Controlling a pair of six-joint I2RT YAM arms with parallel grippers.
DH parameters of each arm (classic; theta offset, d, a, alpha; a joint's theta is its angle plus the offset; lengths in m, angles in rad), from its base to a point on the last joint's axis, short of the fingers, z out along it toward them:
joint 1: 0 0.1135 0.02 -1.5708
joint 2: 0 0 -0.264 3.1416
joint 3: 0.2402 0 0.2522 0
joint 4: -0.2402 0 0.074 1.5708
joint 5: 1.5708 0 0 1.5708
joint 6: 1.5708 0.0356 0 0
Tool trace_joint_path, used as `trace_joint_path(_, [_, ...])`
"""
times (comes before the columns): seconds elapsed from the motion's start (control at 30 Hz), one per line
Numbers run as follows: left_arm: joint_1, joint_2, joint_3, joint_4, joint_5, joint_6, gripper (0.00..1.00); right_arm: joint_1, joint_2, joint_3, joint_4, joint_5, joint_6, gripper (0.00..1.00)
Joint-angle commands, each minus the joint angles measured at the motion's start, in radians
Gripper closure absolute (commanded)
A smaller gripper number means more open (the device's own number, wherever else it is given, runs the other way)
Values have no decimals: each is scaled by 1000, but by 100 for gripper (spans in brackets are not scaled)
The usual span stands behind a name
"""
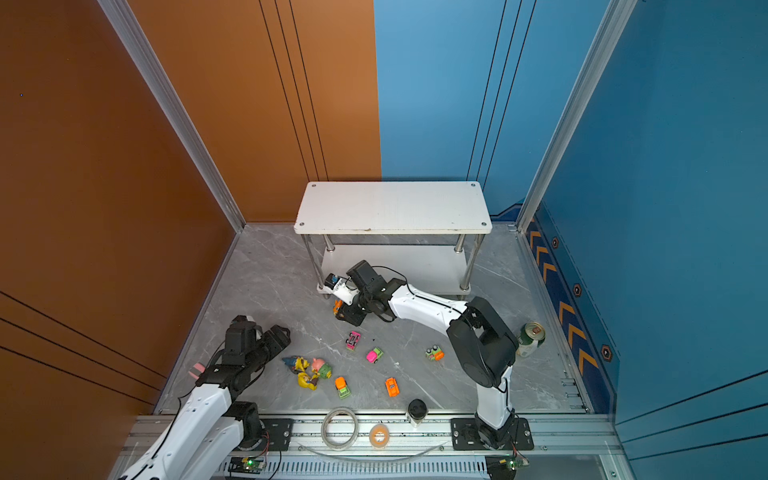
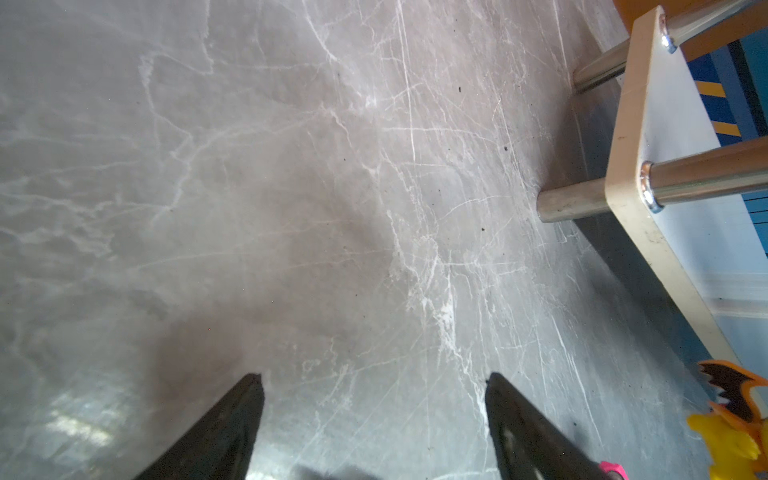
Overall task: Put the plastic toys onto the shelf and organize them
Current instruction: 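Carry the Charizard with the right gripper onto the lower shelf tier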
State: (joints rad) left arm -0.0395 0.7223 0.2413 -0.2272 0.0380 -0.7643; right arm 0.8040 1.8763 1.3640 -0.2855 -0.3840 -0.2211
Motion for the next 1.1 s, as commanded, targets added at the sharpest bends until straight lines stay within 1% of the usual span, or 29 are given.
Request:
trace_joint_path(0.0, [7, 9, 10, 19, 0, 19, 15, -19, 27, 61, -48, -58, -114, 94])
trace_joint_path(0.3, [6, 59, 21, 28, -10, 32, 15, -40, 79, 122, -42, -73, -204, 94])
trace_joint_path(0.43, [4, 101, 20, 85, -5, 32, 15, -53, 89, 112, 19, -87, -219, 94])
trace_joint_path(0.6, [-3, 159, 27, 120, 2, 34, 15, -67, 84, 65, 138, -131, -264, 93])
trace_joint_path(0.77, [-16, 199, 35, 151, 1, 28, 15, -92, 108, 81, 184, -125, -255, 93])
trace_joint_path(0.8, [-18, 207, 35, 156, 0, 28, 15, -97, 111, 77, 200, -123, -251, 92])
trace_joint_path(0.97, [-34, 235, 40, 173, -10, 26, 15, -96, 125, 76, 244, -121, -249, 91])
trace_joint_path(1.0, [-37, 241, 41, 175, -10, 26, 15, -129, 131, 77, 254, -121, -249, 91])
trace_joint_path(1.07, [-41, 248, 45, 175, -12, 26, 15, -135, 146, 81, 274, -119, -244, 91])
